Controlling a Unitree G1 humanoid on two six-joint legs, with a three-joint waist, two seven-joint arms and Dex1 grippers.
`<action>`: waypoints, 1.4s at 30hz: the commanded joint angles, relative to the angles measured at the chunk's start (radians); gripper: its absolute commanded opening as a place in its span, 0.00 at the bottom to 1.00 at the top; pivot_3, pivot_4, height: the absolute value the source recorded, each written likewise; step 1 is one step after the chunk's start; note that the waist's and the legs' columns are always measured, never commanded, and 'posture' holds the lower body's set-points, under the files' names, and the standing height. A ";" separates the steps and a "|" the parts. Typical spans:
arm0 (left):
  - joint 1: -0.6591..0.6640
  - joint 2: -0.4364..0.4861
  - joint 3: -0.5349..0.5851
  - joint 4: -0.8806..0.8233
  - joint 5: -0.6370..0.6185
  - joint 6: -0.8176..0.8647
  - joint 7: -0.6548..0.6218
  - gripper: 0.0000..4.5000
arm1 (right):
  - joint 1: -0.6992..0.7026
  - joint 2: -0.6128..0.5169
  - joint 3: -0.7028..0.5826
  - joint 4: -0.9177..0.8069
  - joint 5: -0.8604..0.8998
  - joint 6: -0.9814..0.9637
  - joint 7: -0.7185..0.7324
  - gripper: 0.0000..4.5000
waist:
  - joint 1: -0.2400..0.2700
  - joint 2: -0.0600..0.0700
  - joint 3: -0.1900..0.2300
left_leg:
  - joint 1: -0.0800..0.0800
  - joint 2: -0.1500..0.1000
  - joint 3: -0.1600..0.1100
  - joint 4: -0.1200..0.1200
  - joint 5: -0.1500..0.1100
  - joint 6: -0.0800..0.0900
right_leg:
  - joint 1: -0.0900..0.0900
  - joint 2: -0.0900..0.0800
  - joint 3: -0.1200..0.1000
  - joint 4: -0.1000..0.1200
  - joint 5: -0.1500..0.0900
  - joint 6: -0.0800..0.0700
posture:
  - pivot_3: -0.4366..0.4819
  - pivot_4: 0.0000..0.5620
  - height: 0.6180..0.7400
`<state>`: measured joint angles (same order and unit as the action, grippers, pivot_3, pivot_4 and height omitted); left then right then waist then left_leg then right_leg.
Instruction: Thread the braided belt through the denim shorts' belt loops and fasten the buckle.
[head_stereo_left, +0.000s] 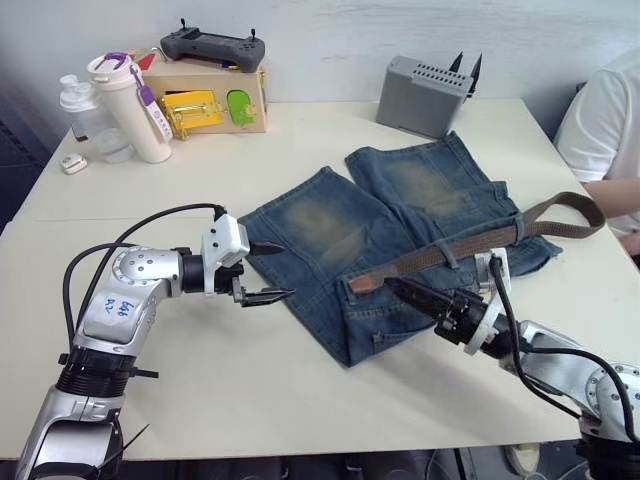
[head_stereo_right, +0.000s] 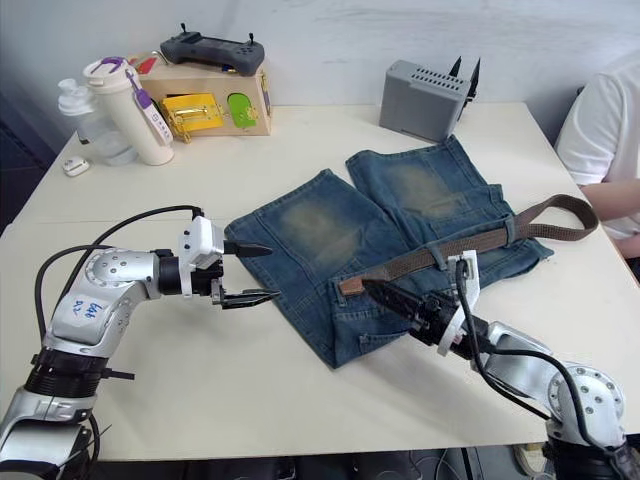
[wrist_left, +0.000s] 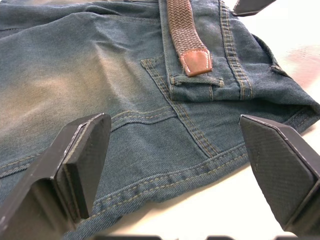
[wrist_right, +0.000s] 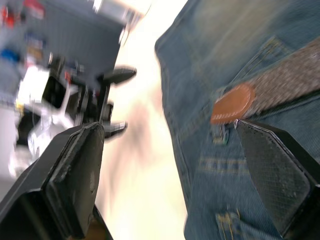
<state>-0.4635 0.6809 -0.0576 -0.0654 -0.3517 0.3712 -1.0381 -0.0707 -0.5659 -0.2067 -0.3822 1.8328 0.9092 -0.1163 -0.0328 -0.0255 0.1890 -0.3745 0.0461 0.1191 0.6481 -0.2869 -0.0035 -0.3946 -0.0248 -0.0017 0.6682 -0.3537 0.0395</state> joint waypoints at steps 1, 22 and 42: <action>0.006 0.014 0.020 -0.041 -0.003 0.005 0.005 1.00 | -0.021 0.049 0.033 0.011 0.068 -0.067 -0.083 0.99 | -0.002 0.000 0.000 | 0.000 0.000 0.000 0.000 0.000 0.000 | 0.000 0.000 0.000 0.000 0.000 0.000 | 0.48 0.27 0.96; 0.007 0.037 0.028 -0.059 0.003 0.011 0.021 1.00 | -0.059 0.220 0.062 0.149 -0.019 -0.168 -0.161 0.99 | -0.004 0.000 0.000 | -0.001 0.000 0.000 -0.001 0.000 0.000 | -0.001 0.000 0.000 -0.001 0.000 0.000 | 0.48 0.27 0.96; -0.008 0.042 0.026 -0.039 0.016 -0.002 0.012 1.00 | -0.099 0.289 0.039 0.176 -0.143 -0.205 -0.127 0.37 | -0.011 0.000 0.000 | -0.001 0.000 0.000 -0.003 0.000 0.000 | -0.002 0.000 0.000 -0.002 0.000 0.000 | 0.48 0.27 0.96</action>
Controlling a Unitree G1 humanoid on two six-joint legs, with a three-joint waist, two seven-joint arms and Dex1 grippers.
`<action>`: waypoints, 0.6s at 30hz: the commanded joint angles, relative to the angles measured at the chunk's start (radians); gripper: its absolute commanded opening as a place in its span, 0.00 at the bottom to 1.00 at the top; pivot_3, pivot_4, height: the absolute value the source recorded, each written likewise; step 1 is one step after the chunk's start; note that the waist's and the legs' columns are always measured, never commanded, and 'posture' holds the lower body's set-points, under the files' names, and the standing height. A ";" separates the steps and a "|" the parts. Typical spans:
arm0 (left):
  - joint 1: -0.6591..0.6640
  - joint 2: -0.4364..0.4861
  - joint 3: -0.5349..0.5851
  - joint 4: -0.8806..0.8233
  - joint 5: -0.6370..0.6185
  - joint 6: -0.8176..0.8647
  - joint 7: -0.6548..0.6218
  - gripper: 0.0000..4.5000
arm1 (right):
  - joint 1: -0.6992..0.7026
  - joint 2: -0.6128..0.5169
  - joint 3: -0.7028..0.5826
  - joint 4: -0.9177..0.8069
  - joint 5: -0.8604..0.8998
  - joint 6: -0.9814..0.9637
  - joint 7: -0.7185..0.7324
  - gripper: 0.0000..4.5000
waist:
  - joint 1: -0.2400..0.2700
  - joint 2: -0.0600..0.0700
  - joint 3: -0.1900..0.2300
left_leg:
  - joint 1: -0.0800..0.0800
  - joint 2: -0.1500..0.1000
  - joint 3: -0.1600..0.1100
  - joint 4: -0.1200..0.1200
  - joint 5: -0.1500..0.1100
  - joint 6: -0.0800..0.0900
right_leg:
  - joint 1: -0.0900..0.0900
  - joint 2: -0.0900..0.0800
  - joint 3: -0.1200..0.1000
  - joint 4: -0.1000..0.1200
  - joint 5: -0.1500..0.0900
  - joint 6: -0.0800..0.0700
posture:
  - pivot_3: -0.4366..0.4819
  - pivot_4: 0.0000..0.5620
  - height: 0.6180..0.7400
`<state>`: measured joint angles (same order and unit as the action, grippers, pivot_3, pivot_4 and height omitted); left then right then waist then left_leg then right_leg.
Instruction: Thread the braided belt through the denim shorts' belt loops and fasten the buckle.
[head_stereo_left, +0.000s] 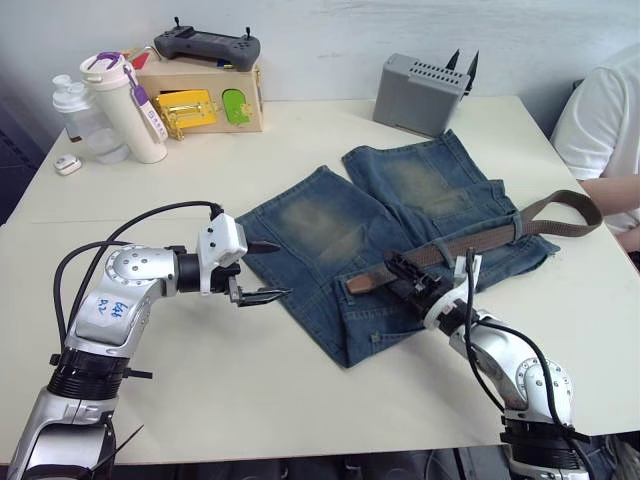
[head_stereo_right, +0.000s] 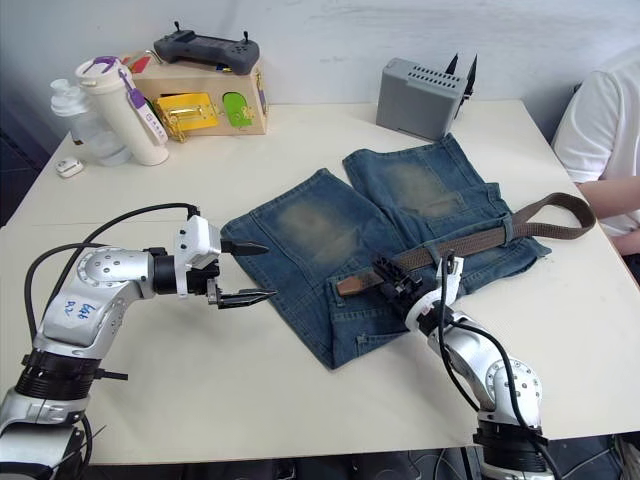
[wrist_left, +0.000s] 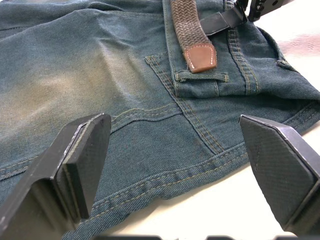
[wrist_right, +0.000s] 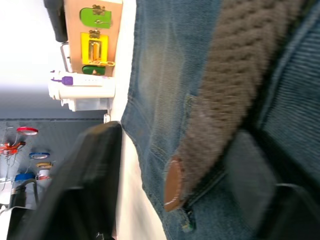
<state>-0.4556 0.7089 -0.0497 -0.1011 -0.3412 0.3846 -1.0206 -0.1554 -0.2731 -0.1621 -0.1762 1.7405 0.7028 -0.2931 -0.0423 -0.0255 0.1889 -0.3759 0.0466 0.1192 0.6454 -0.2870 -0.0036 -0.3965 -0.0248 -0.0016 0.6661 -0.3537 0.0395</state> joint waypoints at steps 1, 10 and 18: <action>-0.015 0.014 0.018 -0.003 0.005 -0.015 -0.006 1.00 | -0.014 0.002 -0.014 -0.034 -0.060 -0.007 0.058 0.23 | -0.002 0.000 0.000 | 0.000 0.000 0.000 0.000 0.000 0.000 | 0.000 0.000 0.000 0.000 0.000 0.000 | 0.48 0.27 0.96; -0.026 0.012 0.018 0.007 0.014 -0.018 -0.015 1.00 | -0.031 0.013 -0.056 -0.058 -0.195 -0.062 0.167 0.01 | -0.010 0.000 0.000 | 0.000 0.000 0.000 -0.001 0.000 0.000 | 0.000 0.000 0.000 -0.001 0.000 0.000 | 0.48 0.27 0.96; -0.037 0.011 0.014 0.017 0.022 -0.025 -0.023 1.00 | 0.009 0.022 0.009 -0.061 -0.372 -0.043 0.281 0.01 | -0.012 0.000 0.000 | 0.000 0.000 0.000 -0.002 0.000 0.000 | 0.000 0.000 0.000 -0.002 0.000 0.000 | 0.48 0.27 0.96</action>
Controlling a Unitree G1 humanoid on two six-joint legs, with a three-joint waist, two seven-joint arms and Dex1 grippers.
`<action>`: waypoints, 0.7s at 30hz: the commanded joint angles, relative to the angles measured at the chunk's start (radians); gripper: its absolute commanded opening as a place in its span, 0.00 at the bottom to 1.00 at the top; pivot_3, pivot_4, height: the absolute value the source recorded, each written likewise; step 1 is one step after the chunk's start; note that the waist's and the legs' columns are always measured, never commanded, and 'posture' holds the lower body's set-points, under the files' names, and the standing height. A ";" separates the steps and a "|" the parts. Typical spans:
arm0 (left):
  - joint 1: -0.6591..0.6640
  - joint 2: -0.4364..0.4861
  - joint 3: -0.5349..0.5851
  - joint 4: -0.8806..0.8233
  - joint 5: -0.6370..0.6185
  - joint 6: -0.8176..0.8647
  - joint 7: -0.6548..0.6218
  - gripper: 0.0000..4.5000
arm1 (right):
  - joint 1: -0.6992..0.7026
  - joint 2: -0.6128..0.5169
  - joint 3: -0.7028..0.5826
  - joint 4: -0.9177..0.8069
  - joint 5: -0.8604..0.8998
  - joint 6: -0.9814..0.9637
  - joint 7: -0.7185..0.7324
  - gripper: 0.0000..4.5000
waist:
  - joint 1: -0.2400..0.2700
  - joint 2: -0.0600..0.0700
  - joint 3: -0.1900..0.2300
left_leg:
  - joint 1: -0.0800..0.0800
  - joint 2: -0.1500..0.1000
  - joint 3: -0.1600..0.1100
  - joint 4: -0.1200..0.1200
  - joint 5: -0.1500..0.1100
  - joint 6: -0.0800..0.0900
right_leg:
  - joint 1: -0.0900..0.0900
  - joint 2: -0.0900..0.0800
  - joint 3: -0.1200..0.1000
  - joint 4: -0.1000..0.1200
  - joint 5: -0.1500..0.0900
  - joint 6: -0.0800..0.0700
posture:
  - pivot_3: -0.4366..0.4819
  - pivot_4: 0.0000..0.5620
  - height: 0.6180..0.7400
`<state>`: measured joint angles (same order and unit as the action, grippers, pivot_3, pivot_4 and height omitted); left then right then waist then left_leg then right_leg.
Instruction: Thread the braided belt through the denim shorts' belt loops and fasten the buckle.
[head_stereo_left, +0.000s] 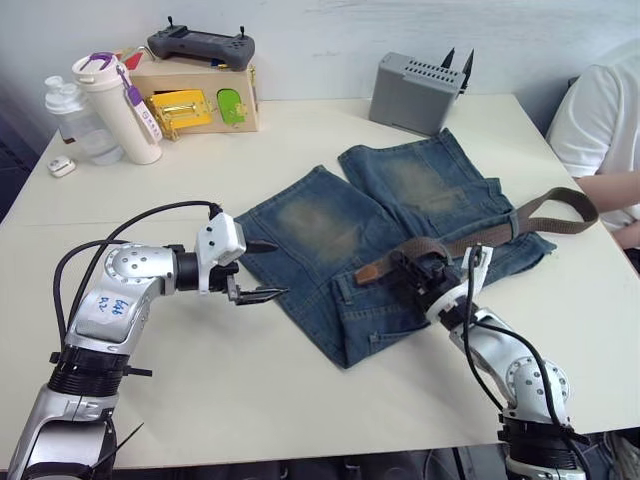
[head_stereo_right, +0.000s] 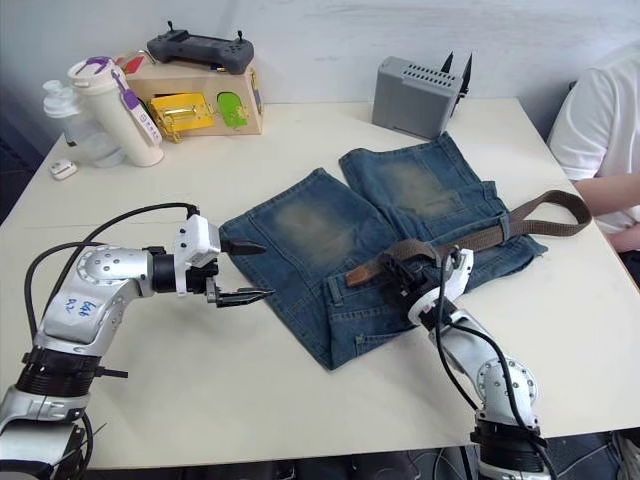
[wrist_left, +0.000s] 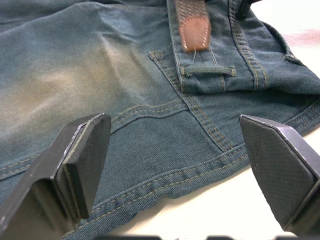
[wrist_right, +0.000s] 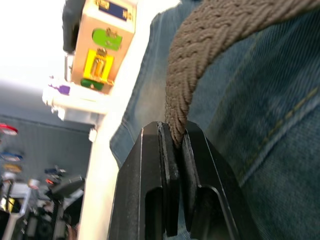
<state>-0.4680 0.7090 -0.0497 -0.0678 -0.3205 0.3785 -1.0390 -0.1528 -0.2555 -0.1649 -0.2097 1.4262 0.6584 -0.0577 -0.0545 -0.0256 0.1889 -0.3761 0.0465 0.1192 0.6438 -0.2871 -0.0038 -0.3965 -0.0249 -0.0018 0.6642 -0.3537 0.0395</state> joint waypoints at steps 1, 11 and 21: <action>-0.025 0.011 0.014 -0.016 0.002 -0.019 -0.006 1.00 | 0.006 0.007 0.013 -0.024 -0.069 0.001 0.054 0.01 | 0.000 0.000 0.000 | 0.000 0.000 0.000 0.000 0.000 0.000 | 0.000 0.000 0.000 0.000 0.000 0.000 | 0.48 0.27 0.96; -0.029 0.013 0.007 -0.009 0.009 -0.023 -0.020 1.00 | -0.034 0.050 0.109 -0.005 -0.177 0.085 0.143 0.01 | -0.008 0.000 0.000 | 0.001 0.000 0.000 0.000 0.000 -0.001 | 0.000 0.000 0.000 0.001 0.000 0.000 | 0.48 0.27 0.96; -0.028 0.014 0.008 -0.014 0.017 -0.022 -0.025 1.00 | -0.082 0.125 0.142 0.062 -0.334 0.094 0.151 0.01 | -0.010 -0.001 -0.001 | 0.001 0.001 0.000 0.000 0.000 -0.001 | -0.001 0.000 0.000 0.002 0.000 0.000 | 0.48 0.27 0.96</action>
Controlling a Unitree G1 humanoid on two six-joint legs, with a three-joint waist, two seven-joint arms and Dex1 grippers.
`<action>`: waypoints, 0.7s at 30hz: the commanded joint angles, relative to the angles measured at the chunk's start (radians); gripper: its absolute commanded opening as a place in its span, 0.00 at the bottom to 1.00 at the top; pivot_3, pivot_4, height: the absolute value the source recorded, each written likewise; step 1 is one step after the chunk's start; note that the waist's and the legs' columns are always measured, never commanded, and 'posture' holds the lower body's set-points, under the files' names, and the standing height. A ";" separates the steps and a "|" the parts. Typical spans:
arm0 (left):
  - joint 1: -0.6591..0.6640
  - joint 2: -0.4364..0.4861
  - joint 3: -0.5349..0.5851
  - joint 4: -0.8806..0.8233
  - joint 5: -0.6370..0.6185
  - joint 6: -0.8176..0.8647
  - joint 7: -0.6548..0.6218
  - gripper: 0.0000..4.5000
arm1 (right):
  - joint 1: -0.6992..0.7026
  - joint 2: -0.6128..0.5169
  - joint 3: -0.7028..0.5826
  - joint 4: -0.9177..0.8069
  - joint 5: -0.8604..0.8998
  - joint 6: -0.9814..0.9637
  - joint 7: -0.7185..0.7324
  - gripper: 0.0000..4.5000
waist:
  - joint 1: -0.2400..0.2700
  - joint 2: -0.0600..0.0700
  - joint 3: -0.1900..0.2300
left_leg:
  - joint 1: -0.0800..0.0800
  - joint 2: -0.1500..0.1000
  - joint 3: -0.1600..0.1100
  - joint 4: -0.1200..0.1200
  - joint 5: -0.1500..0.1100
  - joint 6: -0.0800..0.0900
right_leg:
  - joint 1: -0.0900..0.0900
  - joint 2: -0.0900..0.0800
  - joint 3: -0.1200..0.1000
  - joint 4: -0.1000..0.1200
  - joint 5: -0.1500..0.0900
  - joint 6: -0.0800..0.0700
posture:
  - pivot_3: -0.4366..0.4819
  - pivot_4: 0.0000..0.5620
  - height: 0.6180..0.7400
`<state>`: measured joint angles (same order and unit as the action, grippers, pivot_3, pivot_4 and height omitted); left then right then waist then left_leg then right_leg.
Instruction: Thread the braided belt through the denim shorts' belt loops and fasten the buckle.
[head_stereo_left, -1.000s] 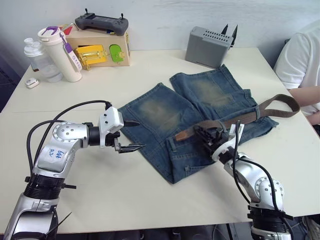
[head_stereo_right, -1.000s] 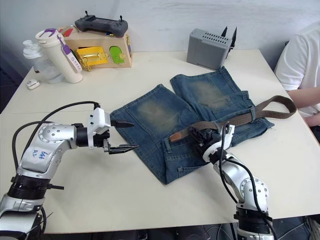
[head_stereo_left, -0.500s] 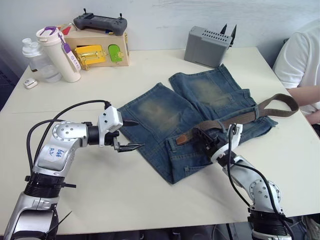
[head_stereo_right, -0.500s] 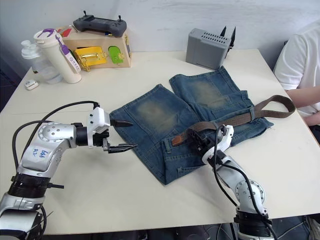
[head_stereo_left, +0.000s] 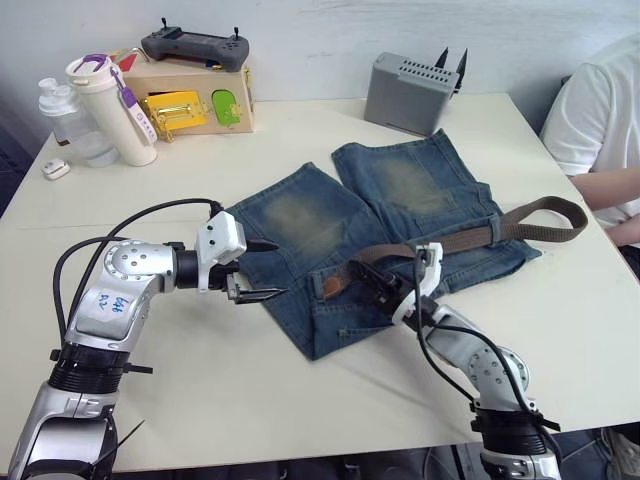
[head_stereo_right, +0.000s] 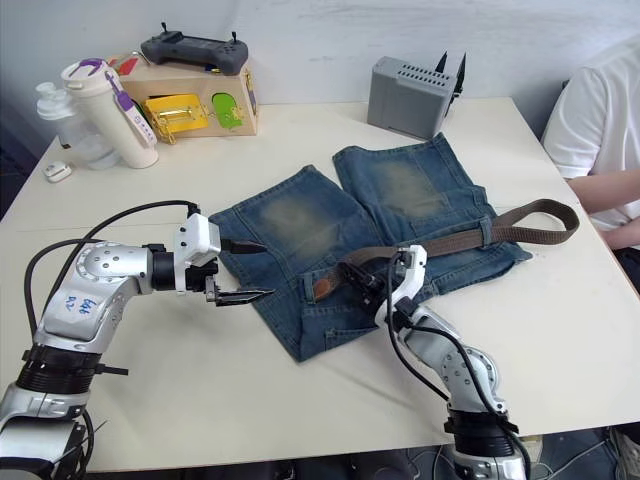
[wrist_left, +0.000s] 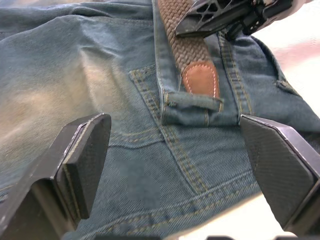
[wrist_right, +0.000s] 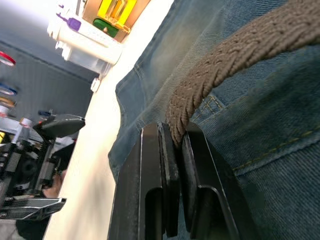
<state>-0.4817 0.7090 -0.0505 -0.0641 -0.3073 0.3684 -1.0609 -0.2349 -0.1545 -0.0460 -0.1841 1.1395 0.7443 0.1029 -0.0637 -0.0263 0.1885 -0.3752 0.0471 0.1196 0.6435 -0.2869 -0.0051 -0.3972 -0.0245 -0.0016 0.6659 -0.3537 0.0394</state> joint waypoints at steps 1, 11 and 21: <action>-0.014 0.014 0.009 -0.017 0.004 -0.011 -0.004 1.00 | -0.001 0.034 0.013 0.045 -0.059 0.007 -0.022 0.01 | -0.001 -0.001 -0.001 | 0.000 0.000 0.000 0.000 0.000 0.000 | 0.000 0.000 0.000 0.000 0.000 0.000 | 0.48 0.27 0.96; 0.006 0.005 0.003 -0.026 0.009 -0.016 0.005 1.00 | -0.064 0.161 -0.160 0.097 0.027 0.030 -0.249 0.01 | -0.009 -0.009 -0.006 | 0.002 0.000 0.000 0.000 0.000 -0.001 | 0.002 -0.001 0.000 0.001 0.000 0.000 | 0.48 0.27 0.96; 0.030 -0.009 0.002 -0.040 0.010 -0.018 0.030 1.00 | -0.100 0.114 -0.026 0.044 -0.053 0.185 -0.243 0.01 | -0.018 -0.009 -0.006 | 0.002 -0.001 0.000 -0.006 0.000 -0.001 | 0.001 -0.001 0.000 -0.003 0.000 -0.001 | 0.48 0.27 0.96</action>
<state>-0.4559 0.7033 -0.0542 -0.0674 -0.2969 0.3660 -1.0368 -0.3482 -0.0382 -0.1196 -0.1522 1.1230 0.8986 -0.1565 -0.0815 -0.0355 0.1828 -0.3730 0.0465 0.1194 0.6356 -0.2865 -0.0064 -0.3965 -0.0256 -0.0019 0.6627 -0.3537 0.0387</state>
